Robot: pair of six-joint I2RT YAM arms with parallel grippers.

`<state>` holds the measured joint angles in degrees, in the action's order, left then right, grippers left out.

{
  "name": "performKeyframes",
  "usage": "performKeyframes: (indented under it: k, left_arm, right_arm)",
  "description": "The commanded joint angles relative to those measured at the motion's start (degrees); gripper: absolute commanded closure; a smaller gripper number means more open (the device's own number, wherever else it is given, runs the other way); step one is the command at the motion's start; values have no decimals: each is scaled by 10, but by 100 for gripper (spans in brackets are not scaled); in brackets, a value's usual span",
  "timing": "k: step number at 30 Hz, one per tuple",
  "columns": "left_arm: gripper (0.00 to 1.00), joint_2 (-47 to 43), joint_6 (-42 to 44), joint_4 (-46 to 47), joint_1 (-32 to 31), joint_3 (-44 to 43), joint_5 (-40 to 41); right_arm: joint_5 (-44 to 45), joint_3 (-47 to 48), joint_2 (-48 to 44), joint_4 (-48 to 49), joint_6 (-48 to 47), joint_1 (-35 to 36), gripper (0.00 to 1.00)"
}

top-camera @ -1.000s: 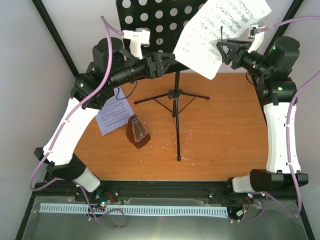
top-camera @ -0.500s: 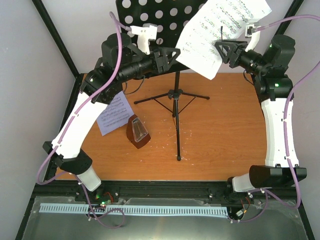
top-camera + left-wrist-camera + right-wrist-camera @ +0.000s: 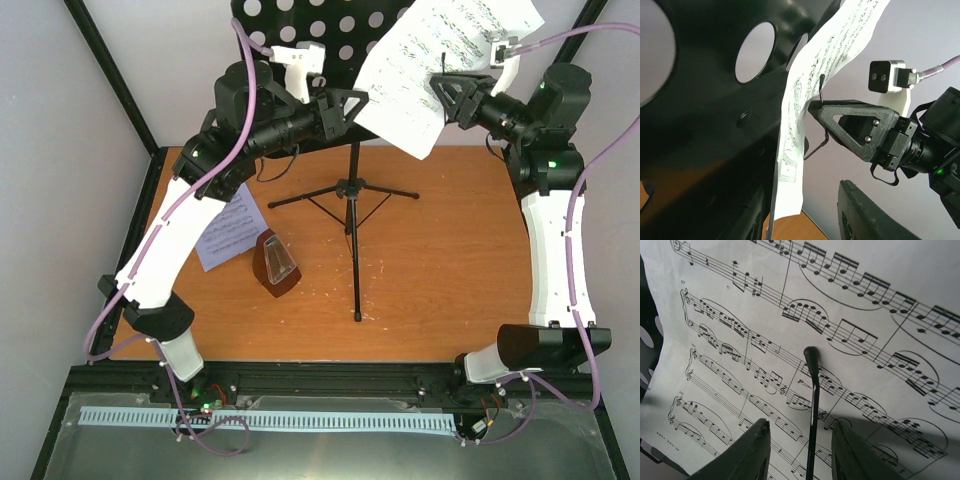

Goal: Pack up the instrument practice props

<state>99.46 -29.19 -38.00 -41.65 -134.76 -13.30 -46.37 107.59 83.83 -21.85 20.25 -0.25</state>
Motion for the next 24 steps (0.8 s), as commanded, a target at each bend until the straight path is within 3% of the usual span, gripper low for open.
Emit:
performKeyframes:
  k: [1, 4, 7, 10, 12, 20, 24]
  left_arm:
    - [60, 21, 13, -3, -3, -17, 3]
    - [67, 22, 14, -1, -3, -17, 0]
    - [83, 23, 15, 1, -4, -17, -1]
    - [99, 21, 15, 2, -3, -15, 5]
    - [100, 17, 16, 4, -3, -10, 10]
    - [100, 1, 18, 12, -4, 4, 17]
    - [100, -8, 21, 12, -3, 8, 15]
  right_arm:
    - [-14, 20, 8, 19, 11, 3, 68]
    - [-15, 22, 10, 23, 14, 5, 71]
    - [-15, 23, 12, 23, 15, 6, 77]
    - [-11, 20, 11, 23, 12, 6, 92]
    - [-6, 10, 4, 27, 7, 6, 97]
    - [8, -131, -57, 177, 30, 6, 97]
    - [5, -155, -63, 218, 45, 7, 97]
